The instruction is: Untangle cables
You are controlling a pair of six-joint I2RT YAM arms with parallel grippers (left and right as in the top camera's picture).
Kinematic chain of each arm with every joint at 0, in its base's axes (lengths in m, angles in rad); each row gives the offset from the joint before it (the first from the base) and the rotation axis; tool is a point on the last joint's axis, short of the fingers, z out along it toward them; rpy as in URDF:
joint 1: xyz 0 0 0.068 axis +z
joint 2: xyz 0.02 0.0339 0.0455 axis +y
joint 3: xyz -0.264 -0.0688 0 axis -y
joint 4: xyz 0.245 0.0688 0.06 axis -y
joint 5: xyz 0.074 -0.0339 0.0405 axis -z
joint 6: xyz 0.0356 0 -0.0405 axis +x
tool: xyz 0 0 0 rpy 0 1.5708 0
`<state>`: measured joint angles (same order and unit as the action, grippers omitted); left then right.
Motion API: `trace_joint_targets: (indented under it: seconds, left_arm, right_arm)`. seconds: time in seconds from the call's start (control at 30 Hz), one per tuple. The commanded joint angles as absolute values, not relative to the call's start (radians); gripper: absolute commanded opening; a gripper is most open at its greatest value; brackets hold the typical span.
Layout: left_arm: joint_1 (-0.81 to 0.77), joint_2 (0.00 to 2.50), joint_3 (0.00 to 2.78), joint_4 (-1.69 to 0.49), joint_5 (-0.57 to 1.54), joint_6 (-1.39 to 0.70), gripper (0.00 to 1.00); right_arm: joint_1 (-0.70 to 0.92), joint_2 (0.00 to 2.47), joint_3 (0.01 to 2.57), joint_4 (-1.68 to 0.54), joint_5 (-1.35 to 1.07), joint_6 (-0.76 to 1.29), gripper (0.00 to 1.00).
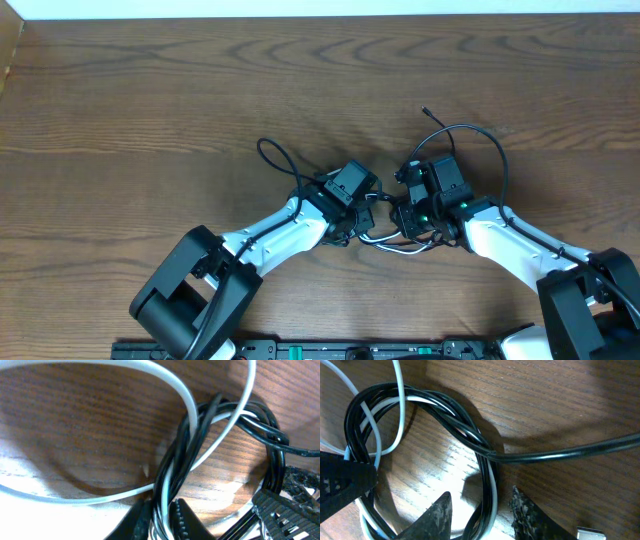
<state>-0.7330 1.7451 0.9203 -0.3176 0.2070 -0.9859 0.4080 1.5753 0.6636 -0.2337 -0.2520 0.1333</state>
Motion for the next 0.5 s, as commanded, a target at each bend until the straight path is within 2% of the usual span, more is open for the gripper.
trace_joint_targets:
  seconds: [0.0,0.17,0.47]
  left_arm:
    - [-0.729,1.746,0.909,-0.324,0.220,-0.989,0.07]
    - [-0.724,1.711,0.910,-0.322,0.221,-0.989,0.07]
    - [-0.645,1.586,0.910,-0.319,0.290,-0.974,0.08]
  right_arm:
    - [0.414,1.608,0.647,-0.252,-0.223,0.145,0.30]
    - [0.414,1.624,0.646,-0.278,-0.183,0.146,0.26]
    - [0.414,1.768,0.647,-0.227,-0.155,0.141,0.12]
